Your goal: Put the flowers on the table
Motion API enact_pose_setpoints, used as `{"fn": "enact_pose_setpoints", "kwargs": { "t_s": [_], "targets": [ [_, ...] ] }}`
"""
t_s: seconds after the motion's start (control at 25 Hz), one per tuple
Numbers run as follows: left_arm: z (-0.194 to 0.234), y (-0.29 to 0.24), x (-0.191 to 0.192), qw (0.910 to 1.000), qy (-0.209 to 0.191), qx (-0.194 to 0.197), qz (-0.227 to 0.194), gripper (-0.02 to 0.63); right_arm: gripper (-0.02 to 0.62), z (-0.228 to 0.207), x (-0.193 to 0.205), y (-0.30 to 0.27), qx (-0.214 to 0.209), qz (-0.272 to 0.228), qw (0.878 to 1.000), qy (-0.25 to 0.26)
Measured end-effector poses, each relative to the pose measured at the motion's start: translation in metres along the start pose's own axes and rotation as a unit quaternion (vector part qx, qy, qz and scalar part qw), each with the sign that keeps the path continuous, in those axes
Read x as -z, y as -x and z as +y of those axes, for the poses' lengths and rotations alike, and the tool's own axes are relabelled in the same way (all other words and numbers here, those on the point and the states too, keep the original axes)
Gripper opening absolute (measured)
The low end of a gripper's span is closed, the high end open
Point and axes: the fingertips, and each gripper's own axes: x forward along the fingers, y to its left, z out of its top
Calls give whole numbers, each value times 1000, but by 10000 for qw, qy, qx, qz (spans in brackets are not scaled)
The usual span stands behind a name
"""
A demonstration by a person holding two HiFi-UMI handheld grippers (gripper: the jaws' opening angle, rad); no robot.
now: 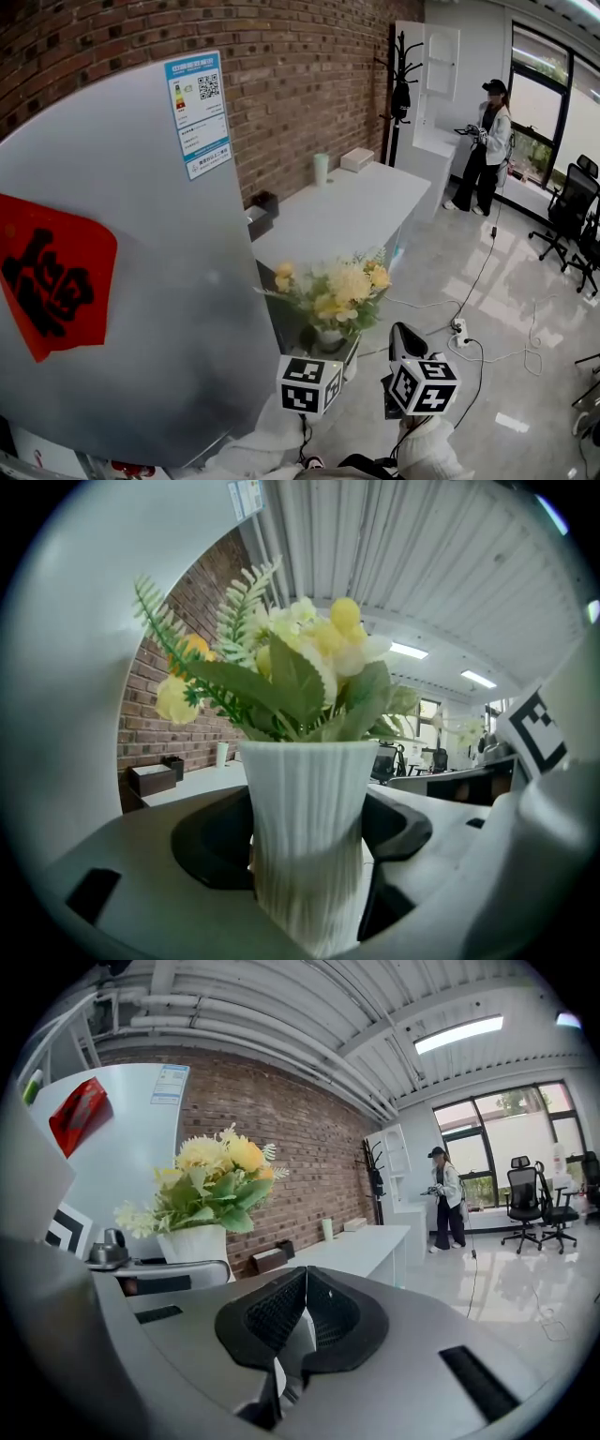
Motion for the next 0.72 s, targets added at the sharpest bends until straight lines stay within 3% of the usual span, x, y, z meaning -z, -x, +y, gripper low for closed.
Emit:
{"fn": "enact_pose_setpoints", "kwargs": {
  "t_s": [0.48,0.72],
  "targets": [
    [10,-51,15,9996,4,190,209,330,25,-42,17,-38,287,226,9988,-312],
    [17,-98,8,9997,-14,98,233,330,25,-72,5,-76,213,277,9990,-272]
  ]
}}
